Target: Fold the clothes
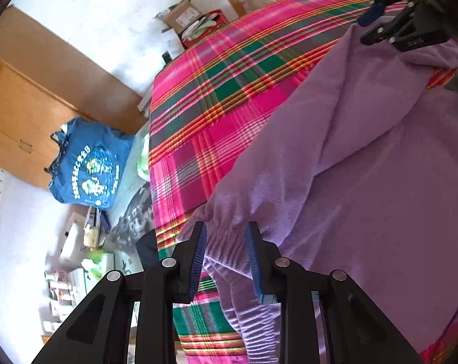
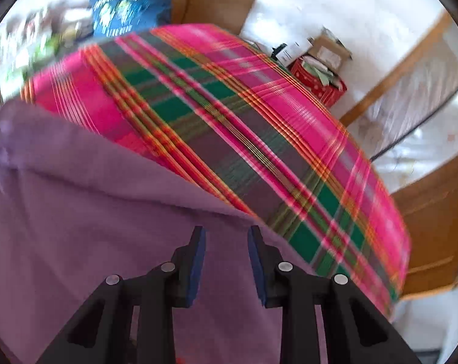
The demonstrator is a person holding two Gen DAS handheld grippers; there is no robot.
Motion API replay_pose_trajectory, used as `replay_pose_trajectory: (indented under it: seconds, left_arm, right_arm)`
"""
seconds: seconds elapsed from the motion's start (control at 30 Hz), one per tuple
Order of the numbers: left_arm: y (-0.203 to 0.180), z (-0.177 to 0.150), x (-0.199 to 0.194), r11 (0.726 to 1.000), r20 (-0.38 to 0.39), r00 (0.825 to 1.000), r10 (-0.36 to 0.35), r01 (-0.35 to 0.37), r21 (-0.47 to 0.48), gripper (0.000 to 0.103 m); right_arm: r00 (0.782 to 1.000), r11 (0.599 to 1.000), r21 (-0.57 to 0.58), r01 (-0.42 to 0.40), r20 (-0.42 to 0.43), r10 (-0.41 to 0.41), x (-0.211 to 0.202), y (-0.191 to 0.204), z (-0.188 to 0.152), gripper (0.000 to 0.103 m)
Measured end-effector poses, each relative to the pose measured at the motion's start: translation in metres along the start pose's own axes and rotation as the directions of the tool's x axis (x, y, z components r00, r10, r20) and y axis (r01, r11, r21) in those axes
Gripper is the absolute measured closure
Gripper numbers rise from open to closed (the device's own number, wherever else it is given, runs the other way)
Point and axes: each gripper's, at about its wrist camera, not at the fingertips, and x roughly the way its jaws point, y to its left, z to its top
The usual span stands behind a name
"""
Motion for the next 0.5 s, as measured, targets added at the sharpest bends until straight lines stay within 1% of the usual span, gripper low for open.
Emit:
replay_pose_trajectory:
  seconds: [0.07,0.1,0.17,0.2,0.27,0.3,0.4,0.5]
  left_arm:
    - [-0.003,-0.001,-0.005,0.999,0.037,0.999,0.024,-0.025,0.027,0.075]
    - [-0.005,-0.002,-0.005,0.998,0.048,0.997,0.055,-0.057,0.038,0.075]
    - [-0.005,-0.003,0.002,0.996,0.031,0.997,0.069,-0.071,0.054,0.075]
    - [-0.006,-0.003,0.006,0.995,0.022,0.997,0.076,-0.077,0.061,0.075]
    - [-0.004,-0.002,0.011,0.995,0.009,0.996,0.084,-0.084,0.058,0.075]
    - [-0.002,-0.001,0.013,0.995,0.003,0.996,0.088,-0.088,0.056,0.073]
    - [0.001,0.000,0.021,0.994,-0.016,0.995,0.099,-0.099,0.051,0.073]
    - [0.017,0.003,0.025,0.995,-0.028,0.995,0.094,-0.094,-0.019,0.073]
  right_arm:
    - [1.000,0.999,-0.037,0.022,0.010,-0.021,0.006,0.000,-0.003,0.074]
    - [1.000,0.999,-0.037,0.020,0.016,-0.020,0.008,-0.002,-0.003,0.073]
    - [0.999,1.000,-0.028,0.013,0.029,-0.012,0.011,-0.005,-0.002,0.069]
    - [0.999,1.000,-0.024,0.008,0.035,-0.007,0.013,-0.005,-0.001,0.064]
    - [0.999,1.000,-0.029,0.002,0.053,0.000,0.015,-0.006,0.002,0.063]
    - [0.998,0.999,-0.037,0.000,0.062,0.002,0.016,-0.005,0.003,0.063]
    - [0.997,0.998,-0.056,-0.011,0.072,0.015,0.019,-0.004,0.008,0.063]
    - [0.996,0.998,-0.055,-0.038,0.074,0.042,0.022,-0.008,0.011,0.063]
